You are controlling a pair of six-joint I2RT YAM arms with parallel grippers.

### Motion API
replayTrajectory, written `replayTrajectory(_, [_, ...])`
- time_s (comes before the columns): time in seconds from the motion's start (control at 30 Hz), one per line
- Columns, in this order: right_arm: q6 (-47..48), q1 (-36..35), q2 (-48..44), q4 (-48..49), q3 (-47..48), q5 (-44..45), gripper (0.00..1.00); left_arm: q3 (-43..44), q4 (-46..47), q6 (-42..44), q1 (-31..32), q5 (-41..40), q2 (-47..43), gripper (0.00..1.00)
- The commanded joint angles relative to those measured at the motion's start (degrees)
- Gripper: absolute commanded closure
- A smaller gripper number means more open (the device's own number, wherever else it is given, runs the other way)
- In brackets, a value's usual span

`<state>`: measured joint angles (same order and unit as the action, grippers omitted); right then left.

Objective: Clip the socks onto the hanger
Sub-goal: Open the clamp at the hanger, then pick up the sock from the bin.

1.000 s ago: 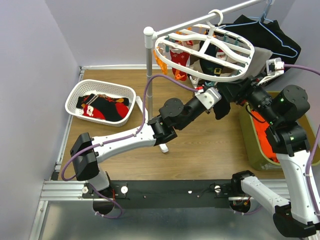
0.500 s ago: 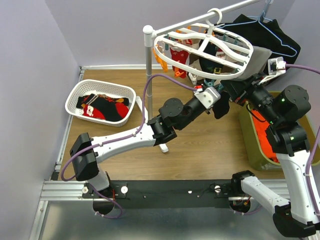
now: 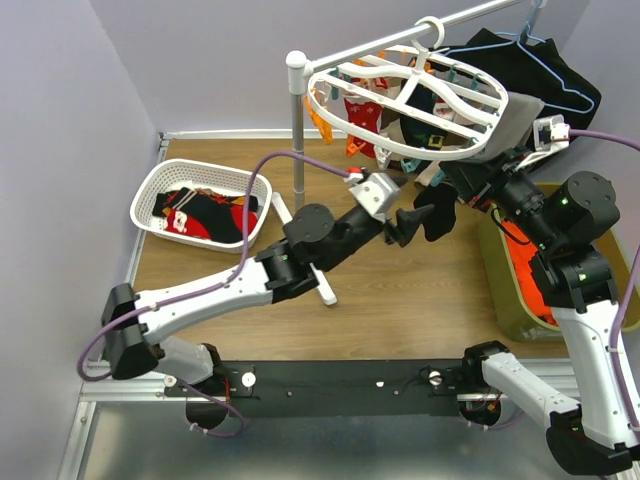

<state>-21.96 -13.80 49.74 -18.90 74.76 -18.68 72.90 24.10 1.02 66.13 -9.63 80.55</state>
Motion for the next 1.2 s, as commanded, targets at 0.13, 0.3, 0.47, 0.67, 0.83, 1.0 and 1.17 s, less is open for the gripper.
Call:
replayTrajectory(0.13, [1.3,0.1,-0.3,1.2,-2.4,1.0,0.88,-18.2,-13.8,-23.8,-2.4,-9.0,-15.2,0.23])
replayTrajectory(0.3, [1.9,0.2,-0.2,0.6,-2.7,0.6,0.88,-24.2,-20.8,-33.4,-14.7,-9.3,-22.1,0.23])
replayTrajectory(0.47, [2.2,0.2,-0.1,0.2,-2.9,0.3,0.88,-26.0,-27.9,-35.4,-30.2,-8.4,-24.0,0.23])
replayTrajectory(0.67, [2.7,0.1,0.0,-0.4,-2.3,0.3,0.88,-18.7,-36.2,-32.2,-53.1,-7.0,-15.5,0.24])
replayTrajectory(0.83, [2.9,0.1,0.3,-0.7,-2.1,-0.4,0.88,-10.0,-35.5,-30.3,-63.3,-7.5,-1.6,0.25])
replayTrajectory(1.0, [2.4,0.1,-0.1,-0.4,-2.2,-1.4,0.88,-0.5,-38.0,-31.2,-69.6,-9.4,14.0,0.27])
replayTrajectory(1.17, [3.4,0.1,-0.4,-1.5,-2.0,-0.6,0.88,8.1,-40.6,-31.0,-73.7,-11.2,23.8,0.31])
